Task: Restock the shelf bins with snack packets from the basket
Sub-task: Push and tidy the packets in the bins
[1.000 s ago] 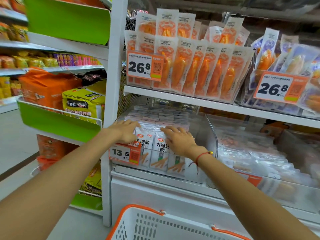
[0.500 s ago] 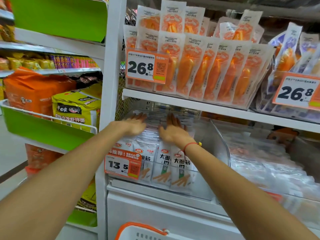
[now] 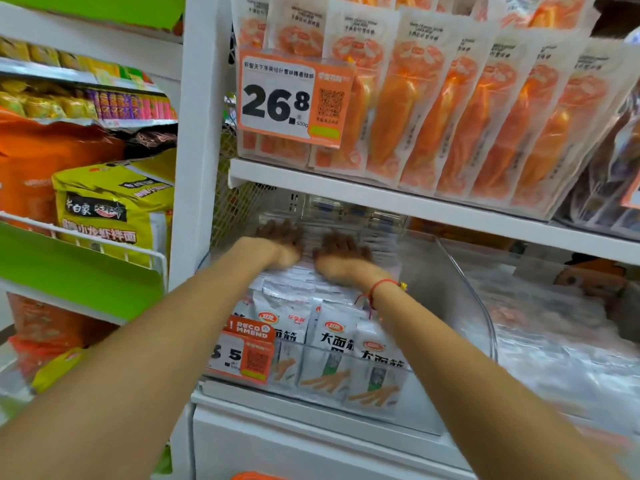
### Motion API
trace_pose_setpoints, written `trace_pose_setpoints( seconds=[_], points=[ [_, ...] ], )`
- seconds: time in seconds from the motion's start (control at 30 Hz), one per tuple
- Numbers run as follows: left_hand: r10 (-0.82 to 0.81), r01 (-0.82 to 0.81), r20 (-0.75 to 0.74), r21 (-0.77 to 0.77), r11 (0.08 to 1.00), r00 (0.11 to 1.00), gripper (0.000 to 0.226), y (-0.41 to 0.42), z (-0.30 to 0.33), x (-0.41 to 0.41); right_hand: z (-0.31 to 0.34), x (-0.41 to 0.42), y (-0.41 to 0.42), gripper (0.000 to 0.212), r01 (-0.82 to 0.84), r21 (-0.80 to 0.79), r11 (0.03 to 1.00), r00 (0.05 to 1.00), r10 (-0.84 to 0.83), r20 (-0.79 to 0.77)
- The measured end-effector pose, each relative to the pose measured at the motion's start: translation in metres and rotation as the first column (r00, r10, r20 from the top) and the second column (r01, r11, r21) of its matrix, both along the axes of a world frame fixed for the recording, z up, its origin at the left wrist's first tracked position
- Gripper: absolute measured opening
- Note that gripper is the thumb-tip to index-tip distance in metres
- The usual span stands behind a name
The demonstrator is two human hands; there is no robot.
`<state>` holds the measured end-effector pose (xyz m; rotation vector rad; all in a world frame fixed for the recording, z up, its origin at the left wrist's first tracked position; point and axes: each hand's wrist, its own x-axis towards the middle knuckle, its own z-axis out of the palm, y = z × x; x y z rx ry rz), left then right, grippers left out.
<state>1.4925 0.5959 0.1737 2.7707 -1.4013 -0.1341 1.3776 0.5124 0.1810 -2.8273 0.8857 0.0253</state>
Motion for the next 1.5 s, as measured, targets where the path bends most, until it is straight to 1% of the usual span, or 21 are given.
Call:
trace_pose_setpoints(
  seconds=[0.1, 0.13, 0.2, 0.3, 0.37, 0.47, 0.53, 0.6, 0.67, 0.73, 0.8, 0.83, 0.87, 0.9, 0.97, 1.0, 1.1, 1.2, 1.3, 1.37, 1.5],
  points=[
    [0.047, -0.046, -0.053, 0.017, 0.999, 0.998, 0.053, -0.004, 0.002, 0.001, 0.004, -0.004, -0.003, 0.054, -0.034, 0.076, 0.997, 0.997, 0.039, -0.070],
    [0.047, -0.044, -0.073, 0.045, 0.998, 0.996, 0.053, -0.001, 0.009, -0.003, 0.008, -0.004, -0.005, 0.055, -0.046, 0.098, 0.994, 0.997, 0.051, -0.056],
    [0.029, -0.030, -0.133, -0.005, 1.000, 0.991, 0.053, 0.006, 0.018, -0.009, 0.012, -0.009, -0.003, 0.058, -0.092, 0.153, 0.984, 0.996, 0.094, -0.006],
    [-0.117, 0.090, -0.166, -0.160, 0.983, 0.979, 0.050, 0.041, 0.030, -0.035, 0.025, -0.040, 0.010, 0.057, -0.286, 0.245, 0.926, 0.958, 0.271, 0.095],
    [-0.259, 0.212, -0.152, -0.268, 0.940, 0.954, 0.051, 0.075, 0.037, -0.058, 0.038, -0.078, 0.020, 0.059, -0.328, 0.265, 0.907, 0.944, 0.323, 0.065],
    [-0.367, 0.292, -0.175, -0.345, 0.892, 0.914, 0.049, 0.131, 0.043, -0.084, 0.056, -0.139, 0.031, 0.062, -0.348, 0.173, 0.922, 0.938, 0.339, 0.077],
    [-0.337, 0.257, -0.164, -0.376, 0.890, 0.927, 0.044, 0.154, 0.042, -0.087, 0.059, -0.161, 0.038, 0.051, -0.354, 0.092, 0.931, 0.927, 0.336, 0.167],
    [-0.293, 0.236, -0.090, -0.398, 0.886, 0.952, 0.030, 0.160, 0.034, -0.085, 0.047, -0.168, 0.042, 0.042, -0.341, -0.008, 0.940, 0.930, 0.338, 0.141],
    [-0.234, 0.227, 0.029, -0.387, 0.894, 0.972, 0.019, 0.159, 0.028, -0.087, 0.030, -0.172, 0.045, 0.033, -0.299, -0.130, 0.945, 0.945, 0.313, 0.100],
    [-0.180, 0.201, 0.091, -0.373, 0.906, 0.980, 0.021, 0.154, 0.026, -0.091, 0.017, -0.178, 0.045, 0.027, -0.225, -0.167, 0.960, 0.949, 0.255, 0.188],
    [-0.183, 0.222, 0.141, -0.351, 0.910, 0.973, 0.034, 0.144, 0.029, -0.099, 0.008, -0.181, 0.041, 0.036, -0.143, -0.192, 0.971, 0.937, 0.196, 0.291],
    [-0.210, 0.246, 0.142, -0.329, 0.911, 0.967, 0.043, 0.137, 0.032, -0.105, 0.005, -0.181, 0.040, 0.049, -0.083, -0.211, 0.974, 0.941, 0.146, 0.305],
    [-0.246, 0.268, 0.110, -0.298, 0.916, 0.963, 0.048, 0.129, 0.033, -0.112, 0.001, -0.180, 0.041, 0.064, -0.010, -0.169, 0.986, 0.955, 0.059, 0.290],
    [-0.279, 0.286, 0.067, -0.259, 0.922, 0.958, 0.051, 0.121, 0.033, -0.118, -0.001, -0.178, 0.043, 0.076, 0.066, -0.046, 0.997, 0.965, -0.052, 0.257],
    [-0.307, 0.308, 0.035, -0.200, 0.930, 0.951, 0.046, 0.107, 0.027, -0.127, -0.005, -0.169, 0.046, 0.085, 0.160, 0.297, 0.941, 0.960, -0.218, 0.175],
    [-0.307, 0.311, 0.051, -0.216, 0.926, 0.950, 0.040, 0.103, 0.025, -0.128, -0.006, -0.166, 0.046, 0.085, 0.164, 0.410, 0.897, 0.958, -0.244, 0.150],
    [-0.268, 0.284, 0.093, -0.332, 0.900, 0.959, 0.022, 0.104, 0.034, -0.126, -0.002, -0.156, 0.045, 0.081, 0.095, 0.470, 0.877, 0.958, -0.208, 0.196],
    [-0.245, 0.272, 0.126, -0.297, 0.915, 0.961, 0.019, 0.108, 0.042, -0.124, 0.001, -0.151, 0.049, 0.069, 0.071, 0.480, 0.874, 0.960, -0.191, 0.206],
    [-0.202, 0.233, 0.138, -0.270, 0.934, 0.970, 0.018, 0.105, 0.038, -0.128, 0.004, -0.153, 0.055, 0.074, 0.085, 0.469, 0.879, 0.975, -0.169, 0.141],
    [-0.208, 0.239, 0.171, -0.189, 0.952, 0.963, 0.026, 0.101, 0.036, -0.133, 0.006, -0.157, 0.056, 0.081, 0.099, 0.492, 0.865, 0.984, -0.160, 0.083],
    [-0.295, 0.317, 0.240, -0.054, 0.947, 0.925, 0.055, 0.100, 0.029, -0.137, 0.016, -0.158, 0.059, 0.097, 0.181, 0.338, 0.924, 0.967, -0.230, 0.113]
  ],
)
